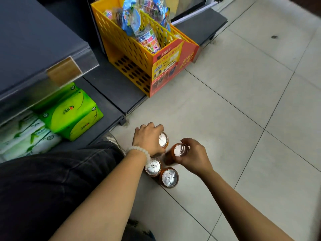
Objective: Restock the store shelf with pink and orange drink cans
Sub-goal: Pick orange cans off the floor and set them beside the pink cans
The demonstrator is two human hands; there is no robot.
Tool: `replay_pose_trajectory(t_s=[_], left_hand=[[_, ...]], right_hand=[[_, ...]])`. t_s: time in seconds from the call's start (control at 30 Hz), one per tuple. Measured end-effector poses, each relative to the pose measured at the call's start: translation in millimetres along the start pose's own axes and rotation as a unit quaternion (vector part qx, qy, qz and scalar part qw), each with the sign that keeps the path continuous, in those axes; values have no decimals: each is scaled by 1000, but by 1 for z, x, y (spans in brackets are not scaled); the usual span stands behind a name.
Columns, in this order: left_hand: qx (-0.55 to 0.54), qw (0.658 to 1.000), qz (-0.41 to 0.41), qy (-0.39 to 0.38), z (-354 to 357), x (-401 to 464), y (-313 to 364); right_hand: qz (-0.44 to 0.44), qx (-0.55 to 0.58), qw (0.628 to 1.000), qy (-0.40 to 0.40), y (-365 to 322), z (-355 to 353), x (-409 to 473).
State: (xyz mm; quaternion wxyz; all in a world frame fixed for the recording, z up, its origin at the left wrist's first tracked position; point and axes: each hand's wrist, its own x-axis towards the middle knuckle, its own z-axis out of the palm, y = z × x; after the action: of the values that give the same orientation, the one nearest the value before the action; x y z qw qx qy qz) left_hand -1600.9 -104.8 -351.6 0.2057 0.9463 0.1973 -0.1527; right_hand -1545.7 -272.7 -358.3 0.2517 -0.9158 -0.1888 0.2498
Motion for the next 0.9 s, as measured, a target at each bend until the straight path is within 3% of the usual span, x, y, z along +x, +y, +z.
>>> replay_pose_trajectory(t_s=[0.2, 0.37, 0.67, 0.9], left_hand=[[-23, 995, -2, 93, -76, -46, 1], [43, 984, 5, 171, -148, -108, -17], [-26, 944, -78, 320, -249, -234, -80], [-71, 896, -161, 408, -284, -324, -148]], right_hand=[[-93, 35, 994, 39, -65, -39, -14], [-195, 32, 979, 55, -136, -71, -38], [-327, 52, 943, 42, -281, -98, -93], [-426, 38, 904, -11, -410, -60, -136]])
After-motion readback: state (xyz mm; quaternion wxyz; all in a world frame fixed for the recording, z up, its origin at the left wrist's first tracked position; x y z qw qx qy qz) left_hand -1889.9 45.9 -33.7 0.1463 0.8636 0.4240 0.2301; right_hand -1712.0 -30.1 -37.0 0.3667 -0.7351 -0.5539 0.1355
